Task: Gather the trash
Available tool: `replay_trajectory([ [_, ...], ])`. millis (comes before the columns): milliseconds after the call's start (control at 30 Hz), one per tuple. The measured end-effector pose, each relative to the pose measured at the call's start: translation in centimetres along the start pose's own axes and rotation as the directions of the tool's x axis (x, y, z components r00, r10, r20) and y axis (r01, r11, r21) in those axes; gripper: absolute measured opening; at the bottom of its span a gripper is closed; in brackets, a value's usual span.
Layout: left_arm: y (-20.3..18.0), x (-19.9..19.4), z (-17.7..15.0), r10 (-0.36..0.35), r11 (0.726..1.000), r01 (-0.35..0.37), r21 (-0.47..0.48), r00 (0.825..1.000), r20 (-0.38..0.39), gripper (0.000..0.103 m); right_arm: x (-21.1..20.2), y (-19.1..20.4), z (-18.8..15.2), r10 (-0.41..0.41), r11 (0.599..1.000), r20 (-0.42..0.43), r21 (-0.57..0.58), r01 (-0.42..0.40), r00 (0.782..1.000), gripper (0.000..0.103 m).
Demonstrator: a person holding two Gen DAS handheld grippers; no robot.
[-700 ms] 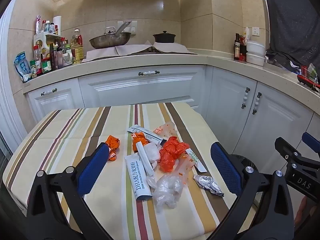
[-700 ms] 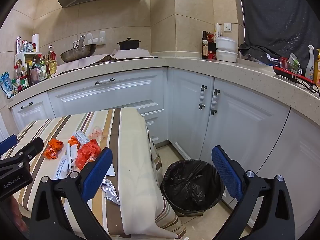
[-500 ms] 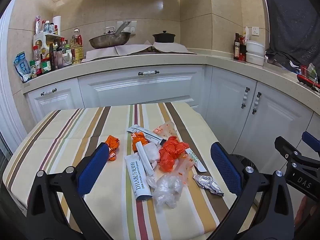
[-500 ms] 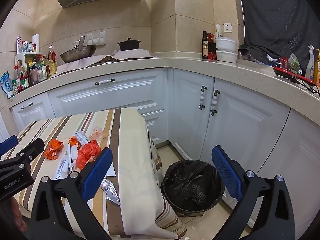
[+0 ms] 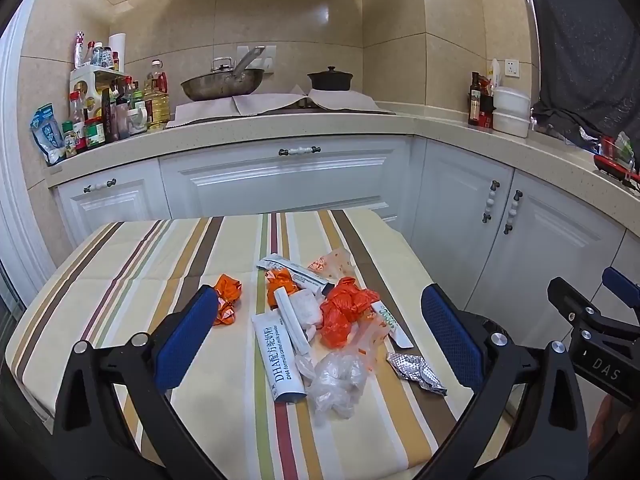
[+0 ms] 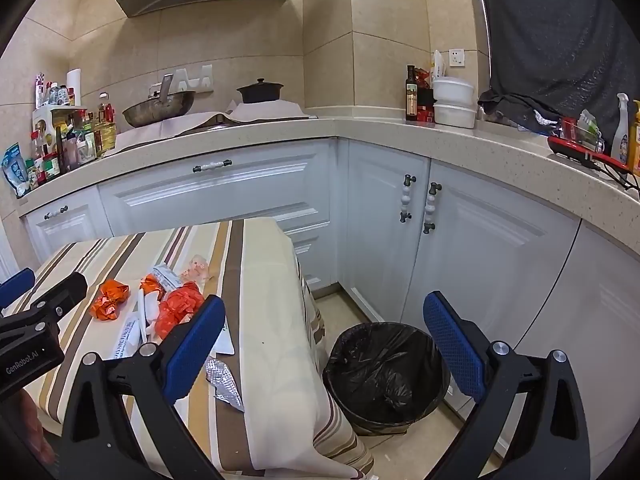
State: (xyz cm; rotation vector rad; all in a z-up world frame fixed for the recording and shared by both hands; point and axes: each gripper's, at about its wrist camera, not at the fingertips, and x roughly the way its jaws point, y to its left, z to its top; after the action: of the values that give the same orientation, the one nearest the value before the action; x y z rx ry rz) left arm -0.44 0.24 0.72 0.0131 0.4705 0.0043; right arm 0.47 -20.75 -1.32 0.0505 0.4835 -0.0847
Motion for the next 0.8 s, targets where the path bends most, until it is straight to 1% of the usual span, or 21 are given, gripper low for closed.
replay_trajectory([
  [800, -0.09, -0.14, 0.02, -0.002, 1.0, 0.002, -0.003, 1.0, 0.0, 0.099, -0.09, 0.06, -0.16, 0.0, 1.0, 0.007, 0.0, 0.0, 1.0, 0.097],
])
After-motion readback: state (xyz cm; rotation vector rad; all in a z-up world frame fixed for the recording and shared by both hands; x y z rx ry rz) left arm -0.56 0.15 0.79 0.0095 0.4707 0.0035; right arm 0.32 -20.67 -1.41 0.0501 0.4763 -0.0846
